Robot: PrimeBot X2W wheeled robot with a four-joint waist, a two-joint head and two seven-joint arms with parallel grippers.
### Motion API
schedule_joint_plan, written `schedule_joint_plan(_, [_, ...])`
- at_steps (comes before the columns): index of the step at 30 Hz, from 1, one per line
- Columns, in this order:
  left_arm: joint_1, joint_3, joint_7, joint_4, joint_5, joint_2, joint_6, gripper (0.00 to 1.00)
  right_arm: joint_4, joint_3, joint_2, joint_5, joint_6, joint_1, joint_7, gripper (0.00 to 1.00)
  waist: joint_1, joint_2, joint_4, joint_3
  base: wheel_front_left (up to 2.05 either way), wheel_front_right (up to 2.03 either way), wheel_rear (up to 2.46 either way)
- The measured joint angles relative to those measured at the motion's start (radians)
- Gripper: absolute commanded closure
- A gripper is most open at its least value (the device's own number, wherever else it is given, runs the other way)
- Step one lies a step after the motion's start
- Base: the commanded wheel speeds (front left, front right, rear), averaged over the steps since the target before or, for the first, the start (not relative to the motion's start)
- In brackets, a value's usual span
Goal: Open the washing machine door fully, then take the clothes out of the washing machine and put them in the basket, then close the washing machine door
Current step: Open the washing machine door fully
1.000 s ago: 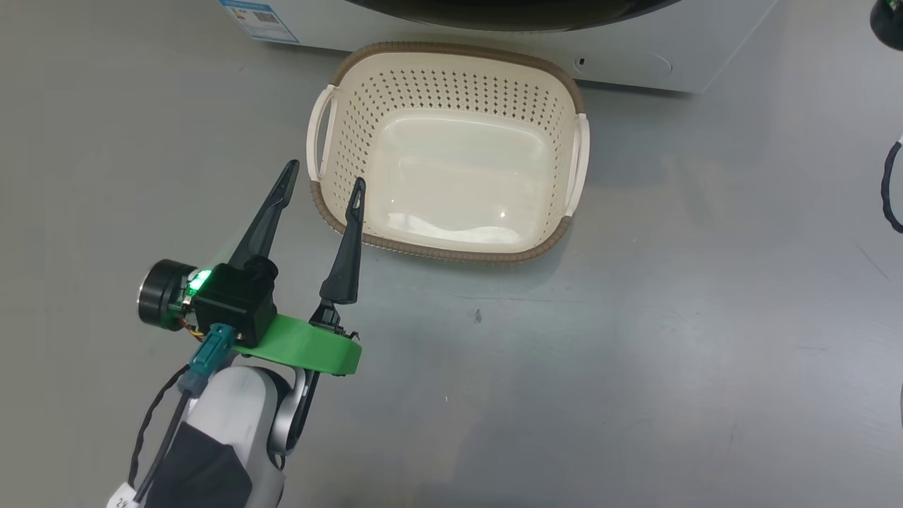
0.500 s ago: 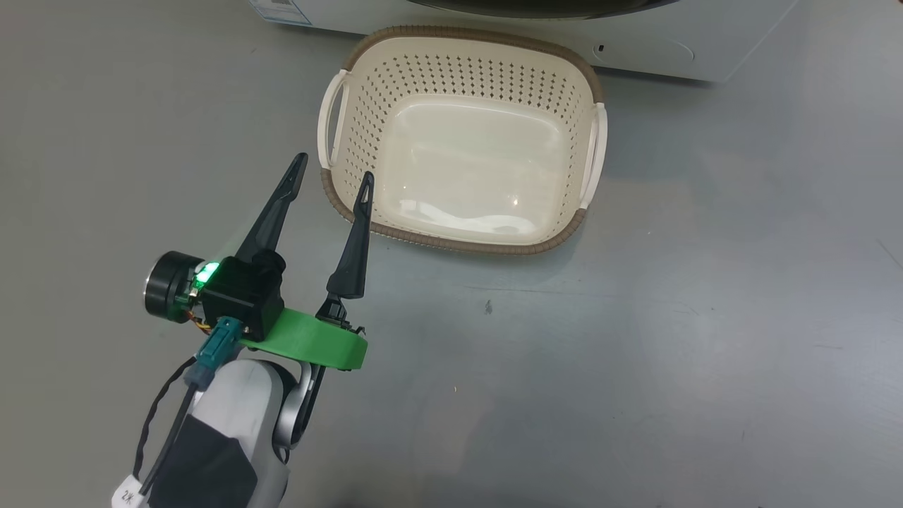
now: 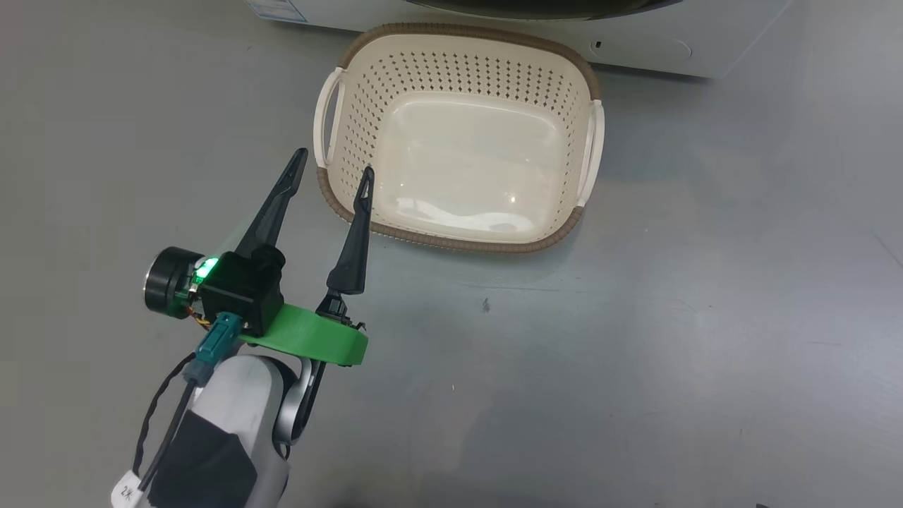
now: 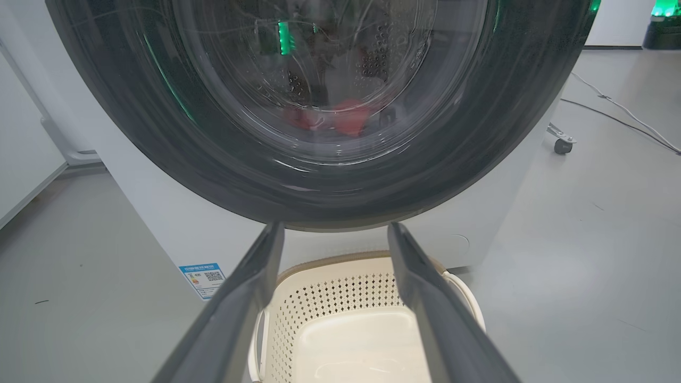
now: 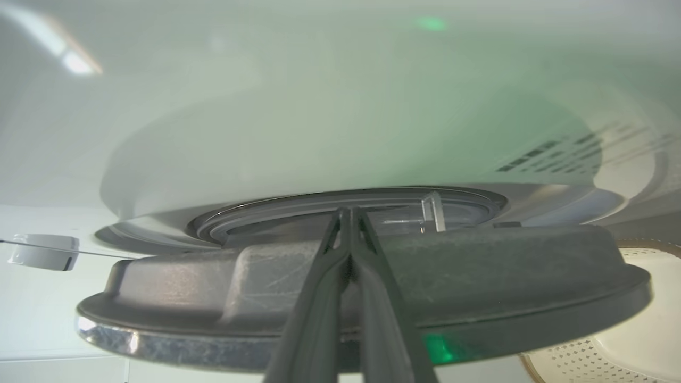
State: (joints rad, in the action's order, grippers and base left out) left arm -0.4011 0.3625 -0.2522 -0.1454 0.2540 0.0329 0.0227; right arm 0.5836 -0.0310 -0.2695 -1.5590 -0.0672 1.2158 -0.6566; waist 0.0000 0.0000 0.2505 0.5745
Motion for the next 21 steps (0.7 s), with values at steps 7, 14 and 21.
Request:
schedule_joint_plan(7, [0.000, -0.002, 0.000, -0.003, 0.001, 0.000, 0.007, 0.00, 0.020, -0.007, 0.008, -0.035, 0.031, -0.007, -0.054, 1.00, 0.0000, 0.0000, -0.019, -0.010, 0.00, 0.00, 0.00])
schedule_joint_plan(14, [0.000, -0.001, 0.000, -0.012, -0.001, 0.000, 0.007, 0.00, 0.030, -0.016, 0.020, -0.052, 0.059, -0.032, -0.098, 1.00, 0.0000, 0.0000, -0.038, -0.027, 0.00, 0.00, 0.00])
schedule_joint_plan(21, [0.001, -0.001, 0.000, -0.021, -0.001, 0.000, 0.009, 0.00, 0.037, -0.026, 0.029, -0.070, 0.092, -0.074, -0.144, 1.00, 0.0000, 0.0000, -0.051, -0.050, 0.00, 0.00, 0.00])
